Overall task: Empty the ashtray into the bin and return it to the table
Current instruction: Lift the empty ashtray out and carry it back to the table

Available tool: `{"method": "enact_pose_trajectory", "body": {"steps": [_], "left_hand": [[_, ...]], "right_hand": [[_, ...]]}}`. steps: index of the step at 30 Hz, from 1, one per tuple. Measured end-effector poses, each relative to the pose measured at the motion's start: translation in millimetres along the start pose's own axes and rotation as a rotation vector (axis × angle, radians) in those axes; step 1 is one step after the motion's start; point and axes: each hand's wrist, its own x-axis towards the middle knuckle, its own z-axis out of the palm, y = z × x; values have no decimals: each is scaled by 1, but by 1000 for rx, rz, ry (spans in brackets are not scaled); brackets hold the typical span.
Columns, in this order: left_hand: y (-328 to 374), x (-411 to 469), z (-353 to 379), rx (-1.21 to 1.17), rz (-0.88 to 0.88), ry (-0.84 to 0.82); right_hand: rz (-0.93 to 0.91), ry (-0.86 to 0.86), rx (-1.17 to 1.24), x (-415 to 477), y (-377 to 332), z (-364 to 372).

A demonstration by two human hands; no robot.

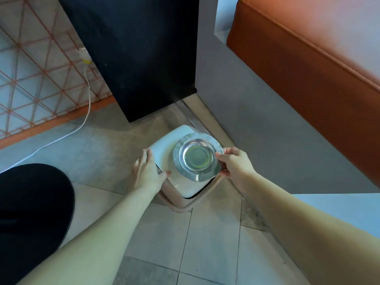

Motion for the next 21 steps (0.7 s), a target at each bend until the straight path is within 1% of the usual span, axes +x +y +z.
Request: {"method": "enact_pose_trajectory", "body": {"steps": [3, 11, 13, 15, 17, 19, 21], "left_hand": [[-3, -2, 3, -30, 2, 3], [3, -7, -11, 91, 12, -83], [10, -16, -19, -57, 15, -48], [19, -24, -32, -310, -17, 57], [31, -35, -49, -547, -91, 137], [46, -51, -68, -778, -151, 111], [58, -73, -91, -880, -173, 75]], "right_hand": [[15, 2, 11, -1, 7, 3], [11, -6, 37, -14, -2, 4], [12, -7, 28, -21, -9, 3], [16, -2, 8, -32, -20, 3], [21, -3, 18, -48, -34, 3], [14, -6, 11, -67, -50, 4], [-12, -13, -35, -92, -67, 5]]}}
